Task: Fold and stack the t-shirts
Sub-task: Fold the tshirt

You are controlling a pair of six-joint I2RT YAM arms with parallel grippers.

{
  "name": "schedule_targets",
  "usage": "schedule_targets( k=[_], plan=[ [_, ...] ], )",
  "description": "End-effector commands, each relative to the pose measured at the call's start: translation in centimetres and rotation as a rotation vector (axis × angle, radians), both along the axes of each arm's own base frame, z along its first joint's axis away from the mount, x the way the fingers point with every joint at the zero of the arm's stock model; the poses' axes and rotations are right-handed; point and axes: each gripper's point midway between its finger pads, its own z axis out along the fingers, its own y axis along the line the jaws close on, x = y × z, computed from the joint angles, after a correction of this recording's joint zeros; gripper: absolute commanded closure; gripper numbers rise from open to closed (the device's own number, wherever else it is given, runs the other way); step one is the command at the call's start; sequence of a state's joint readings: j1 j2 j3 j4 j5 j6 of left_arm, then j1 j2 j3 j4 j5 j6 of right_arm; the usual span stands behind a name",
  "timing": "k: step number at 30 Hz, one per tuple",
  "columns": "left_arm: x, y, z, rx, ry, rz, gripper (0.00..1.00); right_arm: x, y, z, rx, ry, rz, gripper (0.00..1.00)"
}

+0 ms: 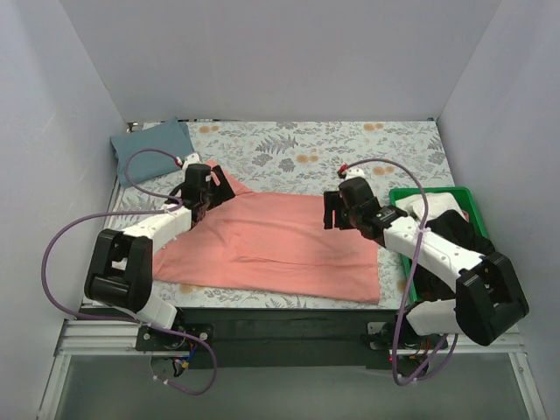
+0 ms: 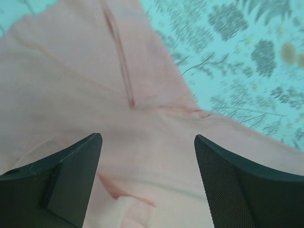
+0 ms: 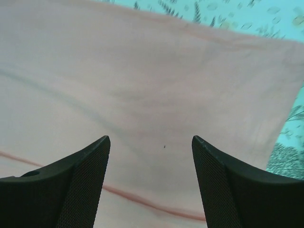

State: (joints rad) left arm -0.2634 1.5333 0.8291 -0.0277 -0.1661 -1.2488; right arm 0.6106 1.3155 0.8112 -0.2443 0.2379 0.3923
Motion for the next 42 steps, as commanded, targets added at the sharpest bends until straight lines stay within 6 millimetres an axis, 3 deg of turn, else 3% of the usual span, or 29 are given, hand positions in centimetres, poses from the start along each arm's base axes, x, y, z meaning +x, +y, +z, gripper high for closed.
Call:
schedule_targets(
  k=[1, 2, 5, 7, 8, 9, 14, 23, 31, 42],
  plan=[
    [3.1, 0.0, 3.5, 0.014, -0.089, -0.023, 0.22, 4.7, -2.9, 3.4, -0.057, -0.108, -0.093, 0.24],
    [4.3, -0.1, 4.8, 0.014, -0.113, -0.026, 0.22, 5.4, -3.5, 3.6, -0.057, -0.111, -0.107, 0.24],
    [5.8, 0.7, 4.3, 0.009, -0.097, -0.020, 0.22, 8.0, -5.1, 4.3, -0.037, -0.116, -0.140, 0.25],
    [7.5, 1.5, 5.0, 0.012, -0.120, -0.003, 0.22, 9.1, -6.0, 3.5, -0.047, -0.090, -0.151, 0.27],
    [8.0, 1.8, 4.0, 0.021, -0.098, 0.003, 0.22, 9.4, -6.4, 3.2, -0.056, -0.085, -0.161, 0.28],
    [9.0, 2.0, 4.6, 0.023, -0.103, 0.006, 0.22, 9.7, -6.8, 2.1, -0.070, -0.059, -0.170, 0.29],
    [11.0, 3.0, 3.5, 0.002, -0.083, 0.007, 0.23, 11.0, -9.5, 0.0, -0.080, -0.002, -0.223, 0.31],
    [11.0, 3.5, 2.3, -0.010, -0.060, 0.008, 0.23, 12.6, -12.0, -2.8, -0.110, 0.043, -0.278, 0.37],
    [10.6, 3.8, 2.0, -0.007, -0.054, 0.010, 0.23, 13.6, -12.4, -4.6, -0.115, 0.064, -0.300, 0.44],
    [10.5, 3.7, 2.6, -0.013, -0.072, 0.004, 0.24, 14.0, -13.2, -5.8, -0.145, 0.059, -0.338, 0.45]
  ],
)
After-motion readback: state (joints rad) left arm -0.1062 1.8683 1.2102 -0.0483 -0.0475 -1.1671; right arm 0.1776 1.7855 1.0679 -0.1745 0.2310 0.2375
